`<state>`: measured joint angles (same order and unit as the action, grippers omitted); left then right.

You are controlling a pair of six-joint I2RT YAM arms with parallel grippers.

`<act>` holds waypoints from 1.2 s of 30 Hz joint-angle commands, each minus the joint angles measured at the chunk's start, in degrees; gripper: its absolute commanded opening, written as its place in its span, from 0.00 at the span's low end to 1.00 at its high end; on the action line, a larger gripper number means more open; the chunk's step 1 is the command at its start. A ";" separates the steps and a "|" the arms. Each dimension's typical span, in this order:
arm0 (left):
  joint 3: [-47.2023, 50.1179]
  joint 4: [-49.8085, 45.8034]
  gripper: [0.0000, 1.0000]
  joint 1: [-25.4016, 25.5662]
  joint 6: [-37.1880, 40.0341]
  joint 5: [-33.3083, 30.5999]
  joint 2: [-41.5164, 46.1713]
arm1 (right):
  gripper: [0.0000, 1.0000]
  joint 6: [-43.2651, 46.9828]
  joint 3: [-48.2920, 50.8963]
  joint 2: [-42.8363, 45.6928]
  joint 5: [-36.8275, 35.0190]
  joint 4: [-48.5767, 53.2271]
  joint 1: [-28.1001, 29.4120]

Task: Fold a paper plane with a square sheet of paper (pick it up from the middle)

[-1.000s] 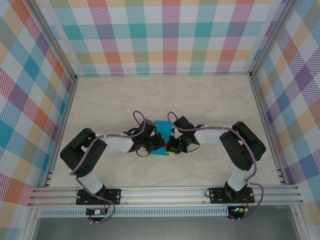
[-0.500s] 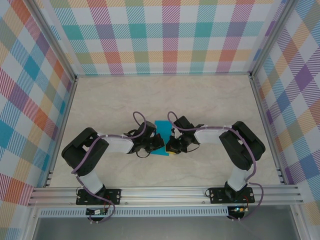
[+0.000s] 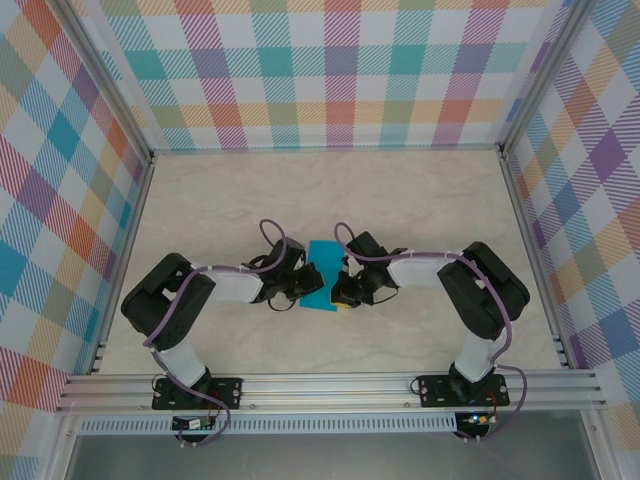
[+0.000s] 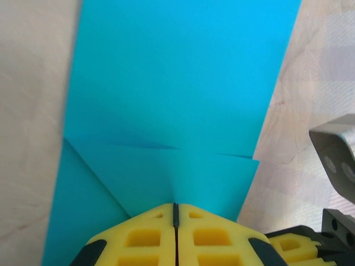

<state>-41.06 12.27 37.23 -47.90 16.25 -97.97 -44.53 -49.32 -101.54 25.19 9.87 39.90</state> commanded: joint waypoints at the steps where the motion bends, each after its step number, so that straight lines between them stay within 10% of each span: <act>1: 1.29 -0.96 0.07 -2.06 2.28 -2.45 -0.33 | 0.09 0.77 1.51 -4.14 -4.92 4.23 0.61; 24: 2.31 -6.70 0.07 -12.99 7.29 0.82 7.05 | 0.09 0.94 0.65 -3.83 -4.55 4.38 0.62; 36: 0.74 -10.29 0.12 -9.15 5.81 3.79 14.55 | 0.20 -0.63 -3.97 1.55 -2.72 4.72 0.53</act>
<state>-39.16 4.25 26.30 -42.17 19.00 -84.29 -44.60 -51.59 -101.84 24.67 11.92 40.23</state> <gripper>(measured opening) 0.120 0.183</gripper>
